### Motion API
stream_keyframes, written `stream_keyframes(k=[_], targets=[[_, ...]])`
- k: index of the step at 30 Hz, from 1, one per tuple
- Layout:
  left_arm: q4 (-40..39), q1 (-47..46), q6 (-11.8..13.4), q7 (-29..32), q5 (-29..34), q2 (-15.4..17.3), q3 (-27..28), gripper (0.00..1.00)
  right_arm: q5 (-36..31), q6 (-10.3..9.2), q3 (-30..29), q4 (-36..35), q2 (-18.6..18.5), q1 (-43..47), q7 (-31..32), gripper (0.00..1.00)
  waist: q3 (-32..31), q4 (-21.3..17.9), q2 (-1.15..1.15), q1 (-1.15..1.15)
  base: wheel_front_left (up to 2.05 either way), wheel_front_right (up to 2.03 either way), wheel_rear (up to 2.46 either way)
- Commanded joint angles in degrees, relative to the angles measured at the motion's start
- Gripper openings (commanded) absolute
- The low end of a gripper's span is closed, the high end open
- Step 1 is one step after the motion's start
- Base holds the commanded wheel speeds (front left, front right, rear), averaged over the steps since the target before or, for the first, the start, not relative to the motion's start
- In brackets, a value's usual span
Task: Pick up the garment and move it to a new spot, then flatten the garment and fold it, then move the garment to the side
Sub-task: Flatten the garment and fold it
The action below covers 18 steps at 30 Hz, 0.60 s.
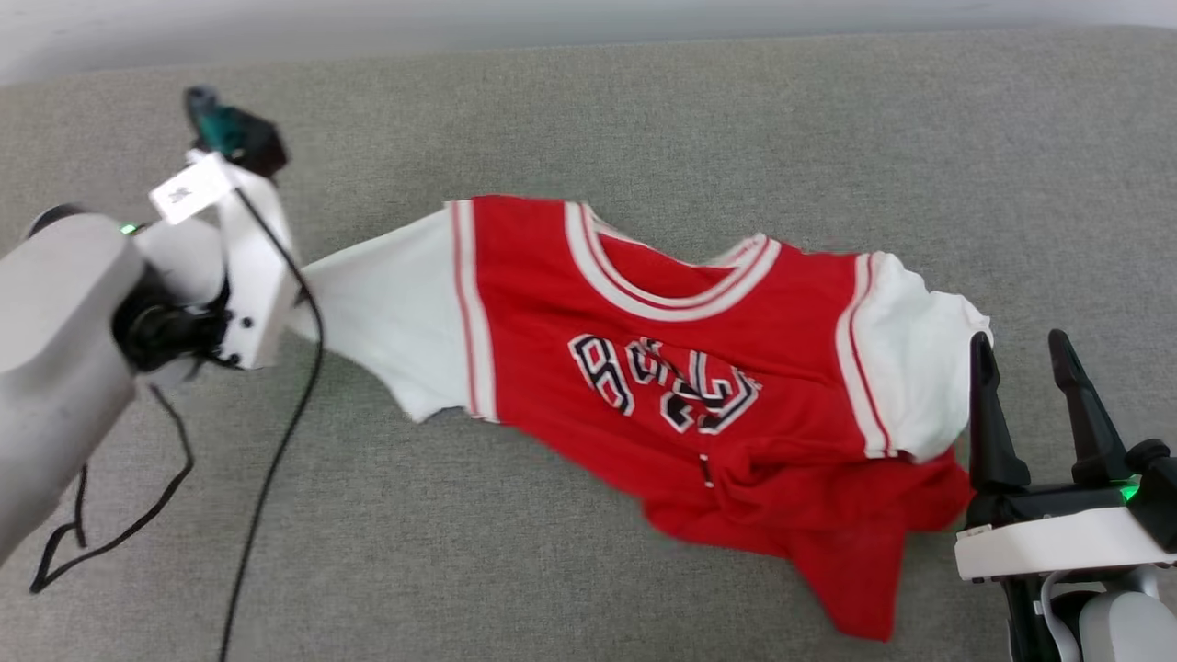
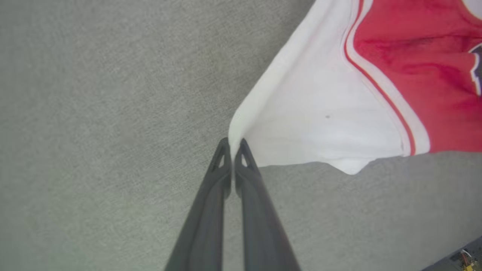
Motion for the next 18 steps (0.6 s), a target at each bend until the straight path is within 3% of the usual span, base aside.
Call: stream_keyframes(k=[1,6,13,14,15,18], targets=[[0.64,1.31,0.48,0.11,-0.42,0.32,0.16,0.0,-0.24,-0.04,-0.34,-0.07,0.08,0.35,-0.09,1.0,0.1,-0.13,0.0,0.0,0.0,0.0,0.0],[4.46,4.06,2.01,-0.17,-1.6,3.07,0.39,0.0,-0.47,-0.04,-0.89,0.06,0.08,0.57,-0.09,1.0,0.66,-1.05,0.0,0.0,0.0,0.0,0.0],[8.25,7.82,2.24,-5.35,-2.89,1.69,1.34,0.02,-0.85,-0.04,-1.33,0.31,0.08,0.66,-0.09,1.0,0.59,-1.65,0.0,0.0,0.0,0.0,0.0],[8.61,8.07,2.15,-6.97,-2.19,1.28,1.23,0.42,-1.03,-0.04,-1.48,0.29,0.08,0.73,-0.09,1.0,0.25,-1.56,0.0,0.0,0.0,0.0,0.0],[8.98,8.12,2.2,-8.92,-1.08,1.02,1.0,1.0,-1.28,-0.04,-1.66,0.28,0.08,0.85,-0.09,1.0,-0.23,-1.45,0.0,0.0,0.0,0.0,0.0],[9.54,9.06,1.85,-14.55,0.22,0.32,1.2,1.0,-1.86,-0.04,-2.44,-0.08,0.08,1.24,-0.09,1.0,-1.92,-1.16,0.0,0.0,0.0,0.0,0.0]])
